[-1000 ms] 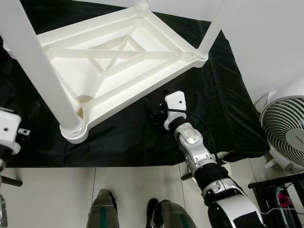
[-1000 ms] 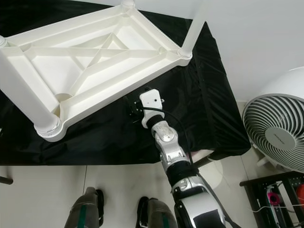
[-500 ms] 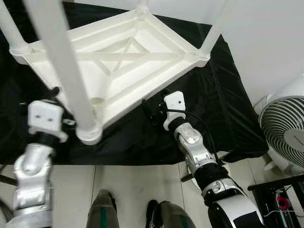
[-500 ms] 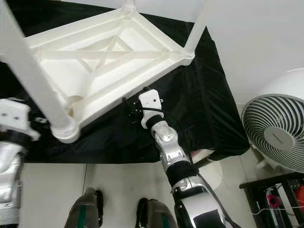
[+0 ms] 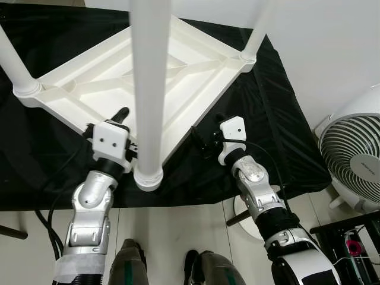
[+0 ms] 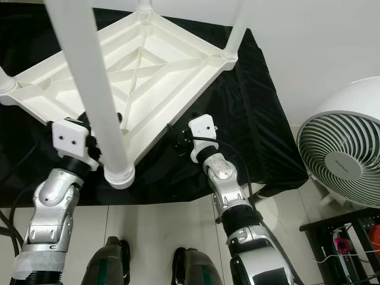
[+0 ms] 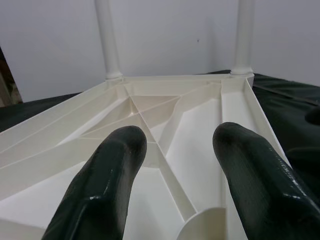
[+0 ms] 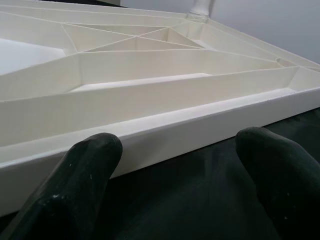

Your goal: Building children table

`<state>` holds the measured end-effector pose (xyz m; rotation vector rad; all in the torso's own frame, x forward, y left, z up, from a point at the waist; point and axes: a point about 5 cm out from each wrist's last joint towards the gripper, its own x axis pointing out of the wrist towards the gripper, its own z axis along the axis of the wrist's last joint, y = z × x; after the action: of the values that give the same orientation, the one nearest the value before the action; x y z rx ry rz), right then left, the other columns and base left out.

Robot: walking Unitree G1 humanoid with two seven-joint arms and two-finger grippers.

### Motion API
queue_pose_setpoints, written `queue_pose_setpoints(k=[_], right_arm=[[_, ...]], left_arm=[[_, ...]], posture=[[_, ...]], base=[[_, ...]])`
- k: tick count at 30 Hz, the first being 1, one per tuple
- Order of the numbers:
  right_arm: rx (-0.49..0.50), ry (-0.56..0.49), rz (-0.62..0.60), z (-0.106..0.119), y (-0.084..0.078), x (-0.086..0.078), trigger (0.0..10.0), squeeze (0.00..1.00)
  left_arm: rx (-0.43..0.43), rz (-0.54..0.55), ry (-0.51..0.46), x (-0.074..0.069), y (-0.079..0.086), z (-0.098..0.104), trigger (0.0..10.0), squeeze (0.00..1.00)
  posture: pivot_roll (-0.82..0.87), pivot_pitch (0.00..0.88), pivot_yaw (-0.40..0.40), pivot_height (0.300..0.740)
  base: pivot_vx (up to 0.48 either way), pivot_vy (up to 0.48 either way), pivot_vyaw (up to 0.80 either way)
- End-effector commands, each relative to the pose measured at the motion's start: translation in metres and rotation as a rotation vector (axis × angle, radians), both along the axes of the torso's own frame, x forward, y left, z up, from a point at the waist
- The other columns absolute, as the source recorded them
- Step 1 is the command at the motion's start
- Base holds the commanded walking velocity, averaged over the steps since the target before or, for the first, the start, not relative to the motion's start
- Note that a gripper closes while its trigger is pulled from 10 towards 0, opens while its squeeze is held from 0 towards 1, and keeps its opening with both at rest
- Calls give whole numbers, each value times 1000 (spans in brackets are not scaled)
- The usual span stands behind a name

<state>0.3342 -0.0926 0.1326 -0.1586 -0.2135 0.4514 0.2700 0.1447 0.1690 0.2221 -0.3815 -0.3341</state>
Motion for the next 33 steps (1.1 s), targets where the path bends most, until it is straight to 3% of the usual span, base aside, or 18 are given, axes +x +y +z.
queue_pose_setpoints(k=[1,4,8,16,20,33], right_arm=[[-12,22,-56,-2,-5,4,10000,0],[13,27,-117,2,-9,10,10000,0],[85,13,-207,13,-14,17,10000,0],[122,39,-277,15,-19,22,10000,0],[119,49,-319,22,-16,31,10000,0],[124,150,-446,23,-17,47,10000,0]], left_arm=[[76,12,37,5,4,-9,10000,0],[161,82,75,15,21,-12,10000,0],[204,190,156,28,39,-16,10000,0],[248,273,200,34,49,-12,10000,0],[346,342,186,40,64,-1,10000,0],[461,396,199,29,95,13,10000,0]], posture=[[94,103,-84,740],[96,98,-83,740],[91,98,-76,740],[91,106,-72,740],[92,119,-69,740],[109,159,-68,740]], base=[[0,0,0],[0,0,0],[0,0,0],[0,0,0],[0,0,0],[0,0,0]])
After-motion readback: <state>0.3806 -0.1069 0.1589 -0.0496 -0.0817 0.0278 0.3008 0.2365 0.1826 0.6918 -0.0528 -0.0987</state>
